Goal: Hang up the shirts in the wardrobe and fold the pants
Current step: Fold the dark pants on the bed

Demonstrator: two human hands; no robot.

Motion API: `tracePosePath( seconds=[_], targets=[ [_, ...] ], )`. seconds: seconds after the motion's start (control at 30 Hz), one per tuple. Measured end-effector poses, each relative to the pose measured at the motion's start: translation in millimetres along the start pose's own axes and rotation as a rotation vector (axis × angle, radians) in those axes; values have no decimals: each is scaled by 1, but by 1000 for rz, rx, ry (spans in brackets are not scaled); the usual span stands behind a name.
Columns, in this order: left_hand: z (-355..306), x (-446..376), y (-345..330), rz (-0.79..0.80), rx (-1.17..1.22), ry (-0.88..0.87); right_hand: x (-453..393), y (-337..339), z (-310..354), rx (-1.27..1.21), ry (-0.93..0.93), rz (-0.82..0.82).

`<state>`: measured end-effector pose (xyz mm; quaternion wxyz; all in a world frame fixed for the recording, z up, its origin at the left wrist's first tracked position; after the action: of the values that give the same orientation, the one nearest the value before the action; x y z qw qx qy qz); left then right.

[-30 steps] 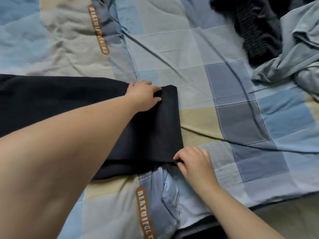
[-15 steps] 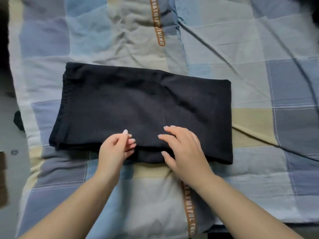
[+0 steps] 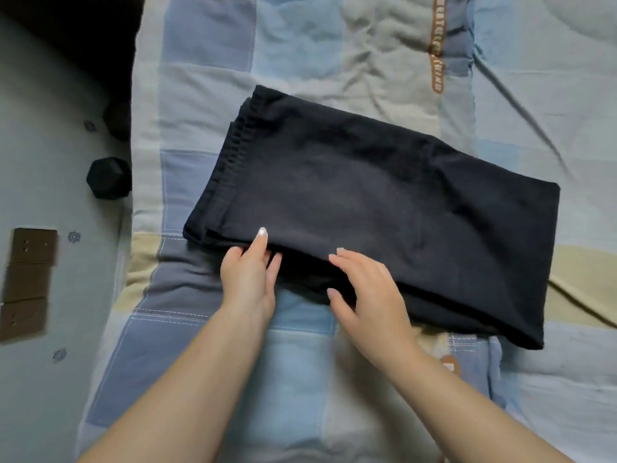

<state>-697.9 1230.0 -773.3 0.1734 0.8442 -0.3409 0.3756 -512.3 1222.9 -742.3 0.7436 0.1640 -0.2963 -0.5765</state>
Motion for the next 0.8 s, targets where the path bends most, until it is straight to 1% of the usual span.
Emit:
tracePosePath(
  seconds=[0.03, 0.07, 0.13, 0.17, 0.2, 0.23, 0.3, 0.33, 0.37, 0.4, 0.47, 0.53, 0.6, 0.7, 0.73, 0.8],
  targets=[
    [-7, -6, 2, -9, 19, -20, 2, -9, -4, -168, -131, 23],
    [-15, -12, 6, -27, 44, -36, 3, -22, -8, -414, -330, 69],
    [-27, -21, 11, -63, 82, -59, 12, -61, -15, -1031, -784, 147],
    [-32, -24, 12, -64, 101, -71, 11, -74, -11, -1308, -907, 123],
    [-37, -25, 12, -52, 120, -83, 6, -78, -10, -1531, -965, 40],
    [-43, -26, 11, -29, 132, -101, 0, -76, -11, -1692, -990, -89],
    [-56, -24, 7, 37, 155, -158, -10, -63, -19, -1883, -981, -393],
    [-62, -22, 5, 70, 173, -184, -12, -55, -20, -1921, -963, -504],
    [-67, -21, 5, 94, 190, -202, -13, -50, -20, -1942, -939, -564],
    [-70, -21, 8, 103, 200, -211, -14, -46, -18, -1962, -910, -578],
    [-67, -26, 20, 65, 184, -199, -11, -50, -11, -1974, -883, -532],
    [-55, -32, 39, -17, 145, -154, -1, -64, -7, -1891, -940, -457],
    [-43, -37, 56, -101, 95, -121, 9, -78, -10, -1733, -1029, -385],
    [-33, -45, 68, -166, 59, -115, 18, -90, -20, -1560, -1077, -258],
    [-33, -48, 70, -175, 35, -129, 21, -92, -21, -1506, -1077, -171],
    [-35, -52, 74, -185, -21, -155, 25, -93, -13, -1377, -1069, 118]
  ],
)
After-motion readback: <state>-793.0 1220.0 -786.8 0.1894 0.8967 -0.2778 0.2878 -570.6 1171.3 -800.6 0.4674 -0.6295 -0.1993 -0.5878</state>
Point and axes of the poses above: each hand's wrist, its own x-axis away from the middle knuckle, its own y-axis out of the back of the hand, z = x × y, the point moved 9 cm from there along -x, towards the middle knuckle, and after that the axes turned 2 degrees about x, right-handed, at the moved point
